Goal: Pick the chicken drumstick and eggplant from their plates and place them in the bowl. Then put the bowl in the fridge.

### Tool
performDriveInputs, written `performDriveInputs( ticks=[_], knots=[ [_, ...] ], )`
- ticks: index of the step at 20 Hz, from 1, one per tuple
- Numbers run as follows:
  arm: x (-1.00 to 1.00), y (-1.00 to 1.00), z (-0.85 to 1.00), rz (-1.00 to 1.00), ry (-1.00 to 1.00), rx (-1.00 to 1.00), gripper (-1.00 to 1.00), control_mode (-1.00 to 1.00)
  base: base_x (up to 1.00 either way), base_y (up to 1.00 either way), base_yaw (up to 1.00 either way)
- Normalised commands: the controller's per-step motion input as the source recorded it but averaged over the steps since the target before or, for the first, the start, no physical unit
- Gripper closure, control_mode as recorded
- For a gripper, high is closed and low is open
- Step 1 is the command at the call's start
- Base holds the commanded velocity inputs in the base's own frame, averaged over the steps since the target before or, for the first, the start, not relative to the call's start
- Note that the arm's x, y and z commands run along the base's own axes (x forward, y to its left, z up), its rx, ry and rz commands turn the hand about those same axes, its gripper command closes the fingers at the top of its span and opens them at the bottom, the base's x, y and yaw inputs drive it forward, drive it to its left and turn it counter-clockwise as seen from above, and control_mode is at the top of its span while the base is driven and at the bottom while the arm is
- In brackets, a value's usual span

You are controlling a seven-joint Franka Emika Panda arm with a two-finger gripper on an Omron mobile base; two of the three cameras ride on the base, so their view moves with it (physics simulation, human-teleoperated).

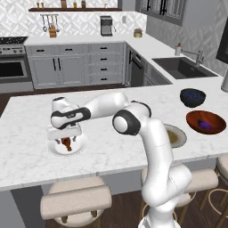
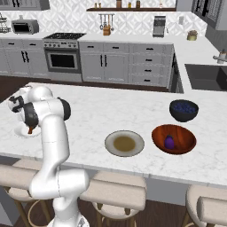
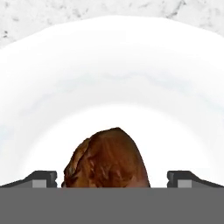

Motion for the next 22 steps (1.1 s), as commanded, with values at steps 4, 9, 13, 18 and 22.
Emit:
performDriveInputs(
  ticks=[4, 9, 13, 18, 22],
  knots=[
    [0.0, 0.0, -0.14, 0.0, 0.0, 0.0, 1.0, -1.0, 0.0, 0.0, 0.0],
    [0.0, 0.0, 0.0, 0.0, 0.0, 0.0, 1.0, -1.0, 0.0, 0.0, 0.0],
    [-0.03, -0.22, 0.32, 0.0, 0.01, 0.0, 1.0, -1.0, 0.0, 0.0, 0.0],
    [-0.38, -0.82, 0.56, 0.02, 0.03, 0.04, 1.0, -1.0, 0.0, 0.0, 0.0],
    [-0.43, -0.99, 0.51, 0.02, 0.0, 0.03, 1.0, -1.0, 0.0, 0.0, 0.0]
  ],
)
